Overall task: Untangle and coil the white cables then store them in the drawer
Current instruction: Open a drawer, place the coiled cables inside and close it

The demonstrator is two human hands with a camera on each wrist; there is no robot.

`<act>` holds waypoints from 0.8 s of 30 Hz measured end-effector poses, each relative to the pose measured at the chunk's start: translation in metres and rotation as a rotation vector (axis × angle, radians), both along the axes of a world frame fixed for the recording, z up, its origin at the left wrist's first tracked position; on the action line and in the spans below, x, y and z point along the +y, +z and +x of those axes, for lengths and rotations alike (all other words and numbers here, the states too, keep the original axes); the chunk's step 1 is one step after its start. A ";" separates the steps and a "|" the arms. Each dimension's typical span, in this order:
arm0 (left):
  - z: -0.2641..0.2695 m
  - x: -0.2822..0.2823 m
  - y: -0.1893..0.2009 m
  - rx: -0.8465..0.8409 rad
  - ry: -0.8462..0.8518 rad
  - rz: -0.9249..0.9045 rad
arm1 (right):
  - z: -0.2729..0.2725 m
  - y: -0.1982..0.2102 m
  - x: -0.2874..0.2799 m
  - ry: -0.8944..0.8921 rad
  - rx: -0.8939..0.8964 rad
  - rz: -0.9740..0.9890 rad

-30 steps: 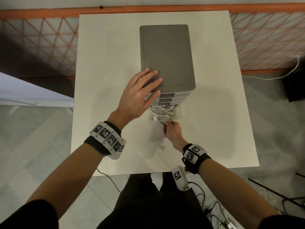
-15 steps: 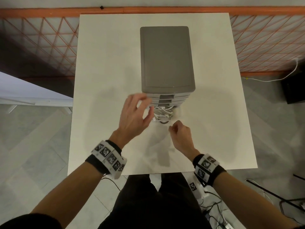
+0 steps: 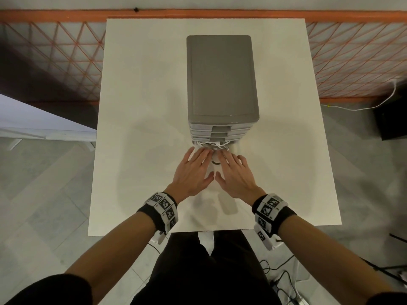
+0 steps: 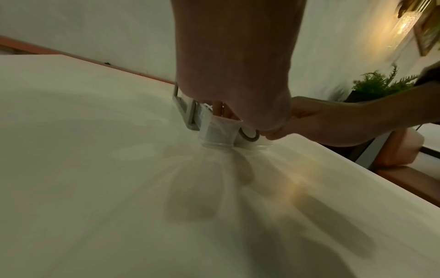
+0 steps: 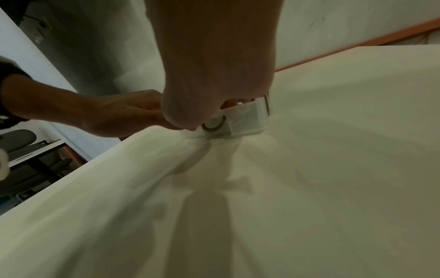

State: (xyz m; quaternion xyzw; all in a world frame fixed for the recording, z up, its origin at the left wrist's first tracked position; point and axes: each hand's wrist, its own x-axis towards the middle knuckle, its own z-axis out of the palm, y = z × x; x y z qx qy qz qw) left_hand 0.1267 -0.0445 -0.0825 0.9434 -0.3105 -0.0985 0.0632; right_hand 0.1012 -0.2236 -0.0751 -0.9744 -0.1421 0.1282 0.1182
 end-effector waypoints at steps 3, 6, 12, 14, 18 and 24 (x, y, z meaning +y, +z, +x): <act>0.001 -0.006 -0.001 -0.009 0.024 0.048 | 0.011 0.001 -0.001 0.026 0.008 -0.030; 0.002 -0.011 -0.002 0.024 0.054 0.101 | 0.015 0.000 -0.003 0.063 0.020 -0.028; 0.004 -0.018 -0.001 0.156 0.109 0.092 | 0.017 -0.006 -0.001 0.024 0.057 0.047; 0.004 -0.020 0.000 0.170 0.118 0.098 | 0.019 -0.006 0.000 0.018 0.077 0.027; 0.003 -0.022 -0.001 0.146 0.120 0.094 | 0.018 -0.006 0.000 0.019 0.156 -0.053; 0.001 -0.006 0.012 0.141 0.085 0.000 | 0.012 -0.003 -0.004 -0.078 0.062 0.135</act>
